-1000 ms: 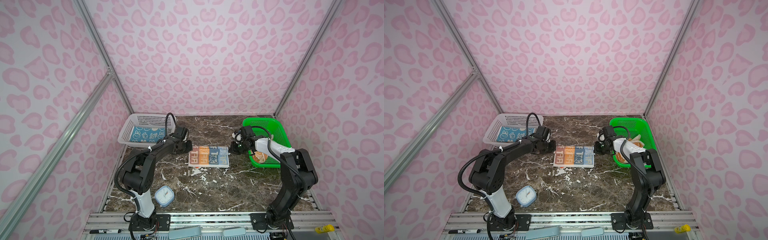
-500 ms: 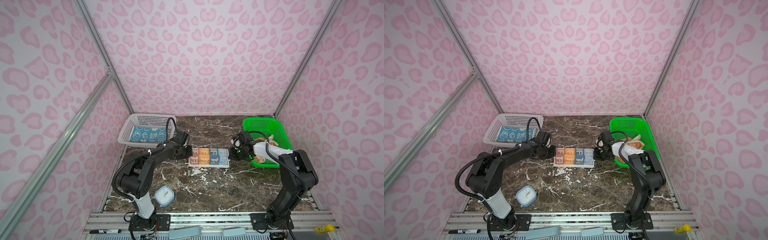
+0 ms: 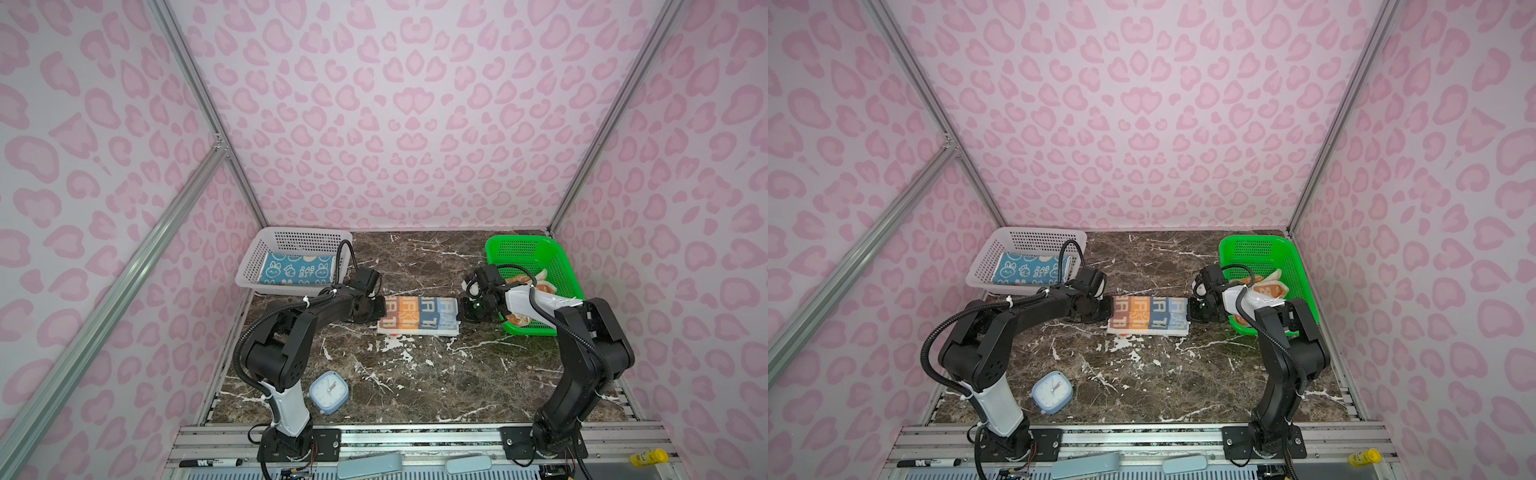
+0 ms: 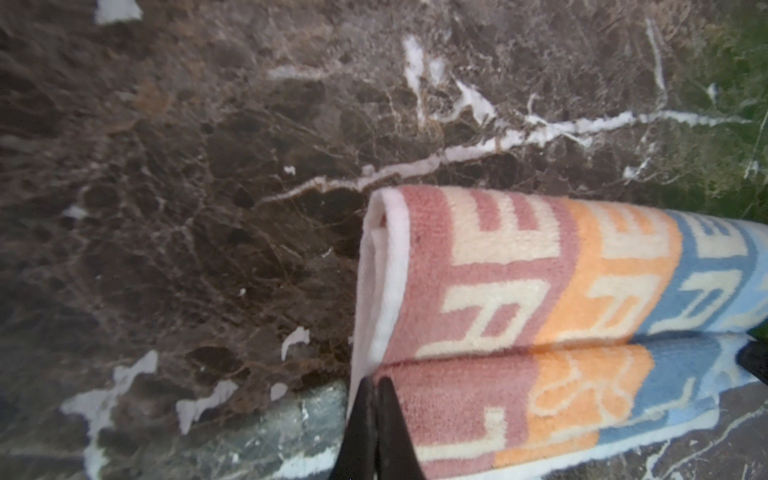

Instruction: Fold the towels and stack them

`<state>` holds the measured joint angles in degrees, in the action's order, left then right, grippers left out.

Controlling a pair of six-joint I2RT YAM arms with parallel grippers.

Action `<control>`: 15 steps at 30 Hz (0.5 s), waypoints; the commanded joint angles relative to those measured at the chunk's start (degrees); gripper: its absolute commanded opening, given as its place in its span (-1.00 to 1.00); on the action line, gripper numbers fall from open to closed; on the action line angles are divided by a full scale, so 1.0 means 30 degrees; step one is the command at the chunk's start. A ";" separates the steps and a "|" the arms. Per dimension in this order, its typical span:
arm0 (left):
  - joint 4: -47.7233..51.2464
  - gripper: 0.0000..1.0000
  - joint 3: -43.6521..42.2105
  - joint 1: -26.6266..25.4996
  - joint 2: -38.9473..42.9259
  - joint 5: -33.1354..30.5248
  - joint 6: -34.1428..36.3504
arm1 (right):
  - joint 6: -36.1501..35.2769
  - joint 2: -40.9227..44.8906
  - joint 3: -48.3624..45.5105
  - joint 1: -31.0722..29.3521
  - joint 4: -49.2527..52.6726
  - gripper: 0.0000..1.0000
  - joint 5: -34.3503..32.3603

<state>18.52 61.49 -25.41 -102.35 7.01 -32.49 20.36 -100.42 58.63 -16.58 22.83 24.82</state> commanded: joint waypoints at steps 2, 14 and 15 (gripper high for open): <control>0.0636 -0.92 0.0142 0.0090 0.1039 -0.1163 0.0020 | -0.0055 0.0757 0.0114 -0.0033 0.0823 -1.00 -0.0934; 0.0095 -0.92 -0.0670 -0.0050 0.0419 -0.0697 -0.0200 | 0.0329 -0.0002 -0.0880 -0.0743 -0.0208 -1.00 -0.1007; 0.0096 -0.92 -0.0693 -0.0057 0.0345 -0.0687 -0.0158 | 0.0333 -0.0138 -0.0934 -0.0765 -0.0291 -1.00 -0.0982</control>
<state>18.55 59.81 -25.61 -100.66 6.24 -32.91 20.84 -99.85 56.45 -18.74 22.68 23.97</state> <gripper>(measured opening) 0.052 0.052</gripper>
